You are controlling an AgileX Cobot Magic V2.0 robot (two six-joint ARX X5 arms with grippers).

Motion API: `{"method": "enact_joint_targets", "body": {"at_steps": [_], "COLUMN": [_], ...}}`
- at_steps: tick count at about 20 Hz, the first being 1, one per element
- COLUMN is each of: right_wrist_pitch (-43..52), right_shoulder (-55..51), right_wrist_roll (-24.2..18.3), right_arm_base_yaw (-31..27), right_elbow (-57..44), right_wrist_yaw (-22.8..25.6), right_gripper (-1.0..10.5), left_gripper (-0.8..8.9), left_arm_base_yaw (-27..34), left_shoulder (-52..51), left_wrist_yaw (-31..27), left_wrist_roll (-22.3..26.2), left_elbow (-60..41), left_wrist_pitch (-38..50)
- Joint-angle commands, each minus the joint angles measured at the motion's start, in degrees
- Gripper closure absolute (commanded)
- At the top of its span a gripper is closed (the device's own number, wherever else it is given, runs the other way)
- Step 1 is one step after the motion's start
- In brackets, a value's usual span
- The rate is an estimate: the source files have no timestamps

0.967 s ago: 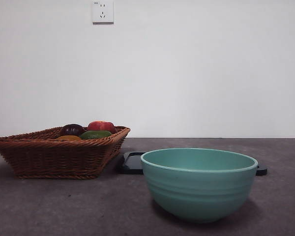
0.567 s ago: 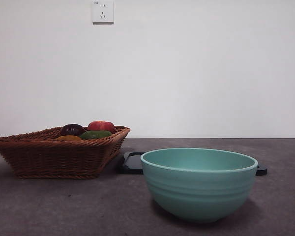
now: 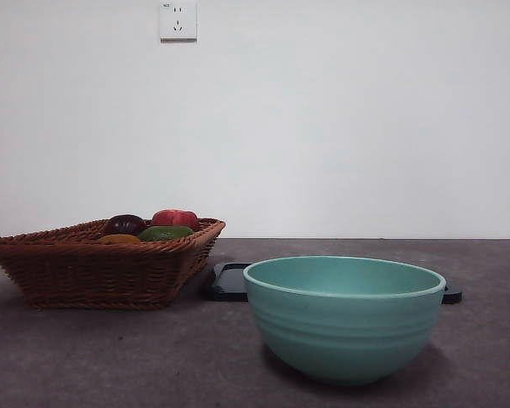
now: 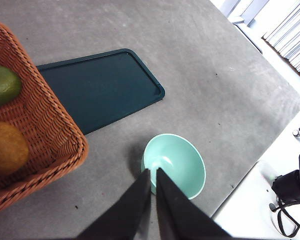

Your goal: Pick up the wifruite, put it on the bowl, pick up the plate, put it on desk

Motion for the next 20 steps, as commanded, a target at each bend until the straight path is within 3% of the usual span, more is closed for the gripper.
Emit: {"method": "enact_joint_targets", "body": {"at_steps": [1, 4, 5, 7, 9, 14, 18, 20], "right_wrist_pitch": [0.5, 0.5, 0.5, 0.5, 0.5, 0.5, 0.3, 0.2], "right_shoulder": [0.3, 0.4, 0.4, 0.4, 0.4, 0.4, 0.4, 0.3], "right_wrist_roll": [-0.9, -1.0, -1.0, -1.0, -0.9, -0.9, -0.7, -0.6], "right_arm_base_yaw": [0.3, 0.3, 0.3, 0.3, 0.3, 0.3, 0.3, 0.3], "right_elbow": [1.2, 1.2, 1.2, 1.2, 1.2, 1.2, 1.2, 1.2], "right_wrist_yaw": [0.0, 0.0, 0.0, 0.0, 0.0, 0.0, -0.1, -0.1], "right_gripper": [9.4, 9.4, 9.0, 5.9, 3.2, 2.9, 2.9, 2.9], "left_gripper": [7.92, 7.50, 6.52, 3.24, 1.00, 0.86, 0.96, 0.96], "left_arm_base_yaw": [-0.3, -0.3, -0.3, -0.3, -0.3, -0.3, -0.2, -0.2], "left_shoulder": [0.3, 0.3, 0.3, 0.3, 0.3, 0.3, 0.6, 1.6], "left_wrist_yaw": [0.3, 0.3, 0.3, 0.3, 0.3, 0.3, -0.4, -4.9], "left_wrist_roll": [1.3, 1.5, 1.5, 1.5, 1.5, 1.4, -1.4, -2.2], "left_elbow": [1.5, 1.5, 1.5, 1.5, 1.5, 1.5, 1.5, 2.3], "left_wrist_pitch": [0.4, 0.4, 0.4, 0.3, 0.3, 1.5, 0.9, -1.0]}}
